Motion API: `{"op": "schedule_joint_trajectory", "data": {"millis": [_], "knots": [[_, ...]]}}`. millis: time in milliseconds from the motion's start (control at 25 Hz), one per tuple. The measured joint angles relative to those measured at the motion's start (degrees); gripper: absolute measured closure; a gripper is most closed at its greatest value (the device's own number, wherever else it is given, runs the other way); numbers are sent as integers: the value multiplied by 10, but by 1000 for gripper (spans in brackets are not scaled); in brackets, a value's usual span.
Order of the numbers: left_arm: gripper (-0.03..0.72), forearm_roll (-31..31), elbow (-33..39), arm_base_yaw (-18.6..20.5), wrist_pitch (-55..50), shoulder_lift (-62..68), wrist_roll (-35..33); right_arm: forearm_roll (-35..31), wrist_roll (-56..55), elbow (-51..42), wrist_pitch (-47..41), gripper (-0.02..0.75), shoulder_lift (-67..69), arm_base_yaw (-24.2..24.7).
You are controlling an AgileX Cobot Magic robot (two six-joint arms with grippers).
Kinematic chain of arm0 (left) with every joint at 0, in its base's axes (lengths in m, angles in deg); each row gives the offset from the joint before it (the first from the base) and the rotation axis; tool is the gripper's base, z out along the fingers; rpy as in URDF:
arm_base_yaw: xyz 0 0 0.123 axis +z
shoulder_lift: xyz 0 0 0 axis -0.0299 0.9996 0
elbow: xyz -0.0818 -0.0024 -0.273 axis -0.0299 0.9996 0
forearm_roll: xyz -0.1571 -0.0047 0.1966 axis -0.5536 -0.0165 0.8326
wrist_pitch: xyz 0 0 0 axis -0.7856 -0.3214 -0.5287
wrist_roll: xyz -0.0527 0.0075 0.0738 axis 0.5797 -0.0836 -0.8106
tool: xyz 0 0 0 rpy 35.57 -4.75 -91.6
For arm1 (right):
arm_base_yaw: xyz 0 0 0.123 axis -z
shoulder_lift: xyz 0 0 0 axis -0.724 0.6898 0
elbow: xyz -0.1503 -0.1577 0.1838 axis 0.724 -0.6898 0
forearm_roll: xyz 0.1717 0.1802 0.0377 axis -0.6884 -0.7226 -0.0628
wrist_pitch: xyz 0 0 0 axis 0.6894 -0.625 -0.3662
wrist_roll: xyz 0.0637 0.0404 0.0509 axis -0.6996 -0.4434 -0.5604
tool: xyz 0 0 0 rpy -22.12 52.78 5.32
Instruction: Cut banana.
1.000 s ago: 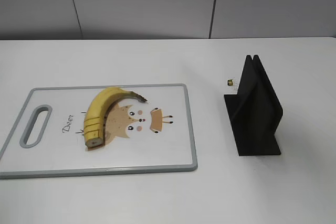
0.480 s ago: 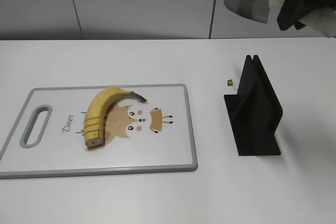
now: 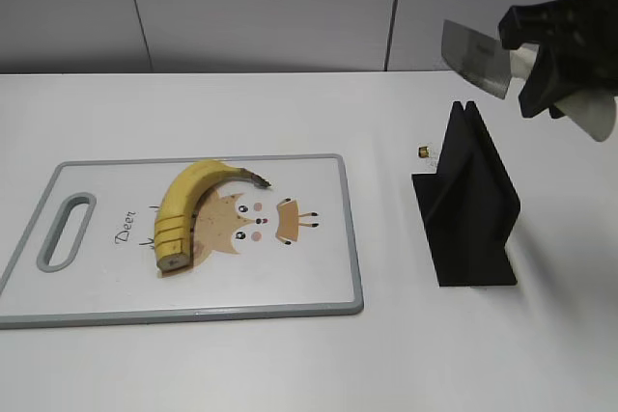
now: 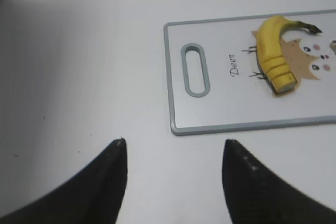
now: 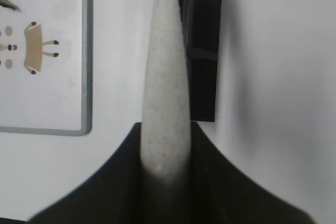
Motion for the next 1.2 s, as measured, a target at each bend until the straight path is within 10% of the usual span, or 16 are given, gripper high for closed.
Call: {"op": "schedule_joint_trajectory", "data": {"millis": [1200], "knots": [[160, 30, 47, -33, -6, -141, 29, 8, -31, -66, 36, 575, 0, 0]]}}
